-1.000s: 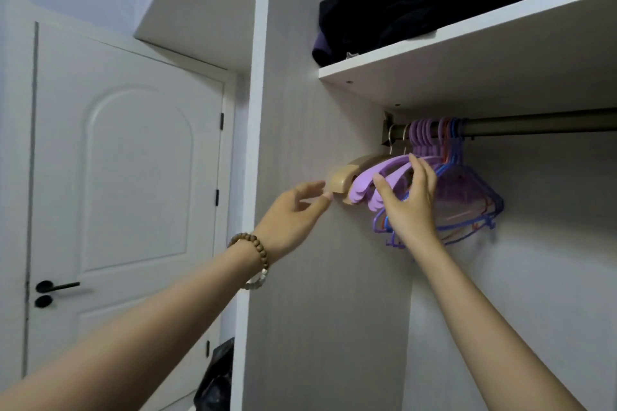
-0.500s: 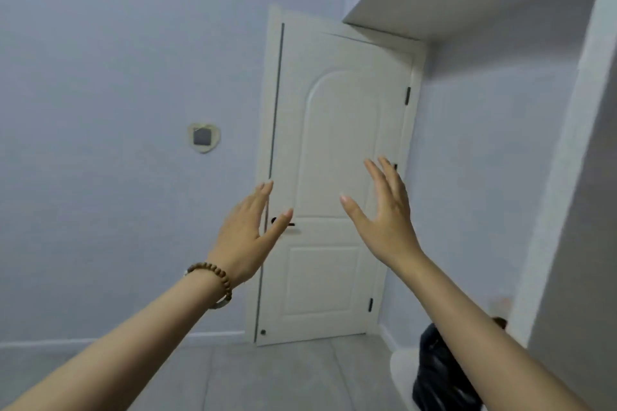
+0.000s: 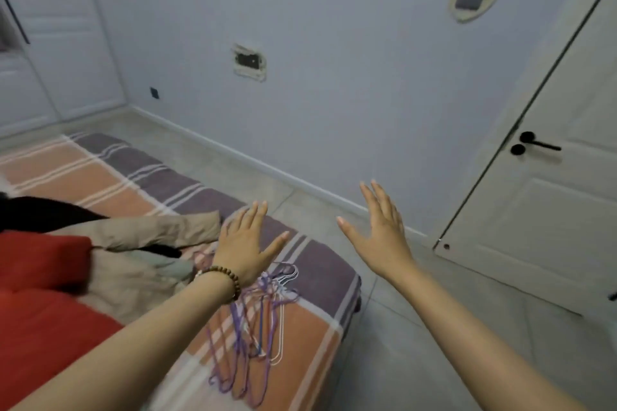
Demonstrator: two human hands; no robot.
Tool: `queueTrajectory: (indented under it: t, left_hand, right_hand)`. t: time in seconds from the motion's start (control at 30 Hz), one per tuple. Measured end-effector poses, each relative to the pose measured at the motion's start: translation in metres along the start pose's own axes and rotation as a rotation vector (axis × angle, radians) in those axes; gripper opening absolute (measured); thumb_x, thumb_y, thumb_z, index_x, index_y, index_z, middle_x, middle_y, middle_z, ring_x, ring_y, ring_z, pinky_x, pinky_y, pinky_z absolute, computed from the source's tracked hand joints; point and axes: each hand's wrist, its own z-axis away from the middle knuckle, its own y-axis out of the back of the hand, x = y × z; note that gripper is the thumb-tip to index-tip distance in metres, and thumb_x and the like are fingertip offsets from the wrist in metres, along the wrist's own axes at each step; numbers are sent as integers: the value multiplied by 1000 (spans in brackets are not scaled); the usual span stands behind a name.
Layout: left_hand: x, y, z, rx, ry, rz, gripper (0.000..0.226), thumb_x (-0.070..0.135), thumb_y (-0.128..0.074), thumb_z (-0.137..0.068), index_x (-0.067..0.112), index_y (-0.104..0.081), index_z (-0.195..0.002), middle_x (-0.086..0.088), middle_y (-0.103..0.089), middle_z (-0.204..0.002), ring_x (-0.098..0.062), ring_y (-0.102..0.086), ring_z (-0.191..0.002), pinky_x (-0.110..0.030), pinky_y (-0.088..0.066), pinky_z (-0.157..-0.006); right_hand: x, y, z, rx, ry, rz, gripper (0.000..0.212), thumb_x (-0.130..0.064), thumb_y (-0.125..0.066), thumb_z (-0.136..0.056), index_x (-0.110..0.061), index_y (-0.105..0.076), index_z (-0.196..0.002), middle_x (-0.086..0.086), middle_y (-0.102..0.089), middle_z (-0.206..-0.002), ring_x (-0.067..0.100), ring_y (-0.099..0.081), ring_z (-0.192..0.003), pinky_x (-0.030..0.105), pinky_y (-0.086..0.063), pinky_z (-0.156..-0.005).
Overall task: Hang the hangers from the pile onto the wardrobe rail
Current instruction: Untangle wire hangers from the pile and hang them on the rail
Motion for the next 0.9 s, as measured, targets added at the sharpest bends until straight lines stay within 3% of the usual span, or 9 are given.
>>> queueTrajectory:
  t: [0.13,0.37,0.6,0.7,0.73,0.83,0.87,0.9]
  left_hand:
    - [-77,-65,11,-87,194,-3,80,67,-27,-86,22,-8,-150,1,-9,-158,-18,-11,-145,-42,-15,-118]
    - [-160,-185,40,-201,527,219,80,60,-40,-88,16,-13,-149,-1,-13,-158,-19,-17,-144,-38,-22,-117]
    - [-193,-268,57,-200,815,448,70,46,-48,-91,12,-22,-146,-10,-28,-153,-28,-27,-140,-37,-26,-114]
    - [-209,-294,60,-196,935,541,70,46,-47,-91,10,-22,-146,-12,-27,-152,-30,-30,-138,-38,-27,-114]
    - [-214,-301,60,-194,974,598,71,47,-47,-91,10,-22,-146,-12,-28,-152,-31,-34,-136,-41,-30,-113]
    - [-227,-320,59,-174,1101,744,73,48,-46,-91,10,-18,-147,-11,-31,-151,-35,-44,-129,-47,-38,-106]
    - [-229,-325,58,-171,1137,775,71,46,-45,-92,9,-19,-147,-12,-32,-150,-36,-44,-128,-47,-38,-106]
    - [-230,-330,59,-170,1164,793,69,45,-44,-93,8,-20,-146,-15,-35,-148,-35,-45,-127,-44,-38,-107]
  right_hand:
    - [18,-108,-9,-196,5,-25,78,-53,-49,-89,-25,-10,-150,-6,1,-159,13,2,-147,38,0,-119]
    - [70,-266,9,-478,-69,-124,81,-50,-56,-86,-20,-15,-150,0,-8,-159,18,-7,-147,38,-13,-120]
    - [106,-373,31,-649,-120,-279,75,-38,-62,-87,-13,-25,-147,2,-25,-154,15,-23,-143,19,-18,-110]
    - [110,-413,37,-711,-212,-399,72,-31,-65,-86,-12,-29,-145,5,-32,-151,16,-34,-138,31,-31,-113]
    - [111,-426,38,-729,-255,-447,71,-29,-65,-86,-12,-29,-145,5,-35,-150,15,-38,-134,32,-37,-109]
    - [106,-456,39,-825,-435,-630,63,-19,-62,-89,-10,-31,-143,6,-39,-147,10,-49,-111,8,-45,-79]
    - [105,-465,40,-834,-489,-673,61,-17,-60,-90,-8,-32,-143,7,-39,-146,10,-49,-109,6,-44,-75]
    - [104,-474,42,-828,-529,-693,59,-17,-59,-91,-8,-32,-143,8,-40,-146,12,-50,-112,11,-45,-80]
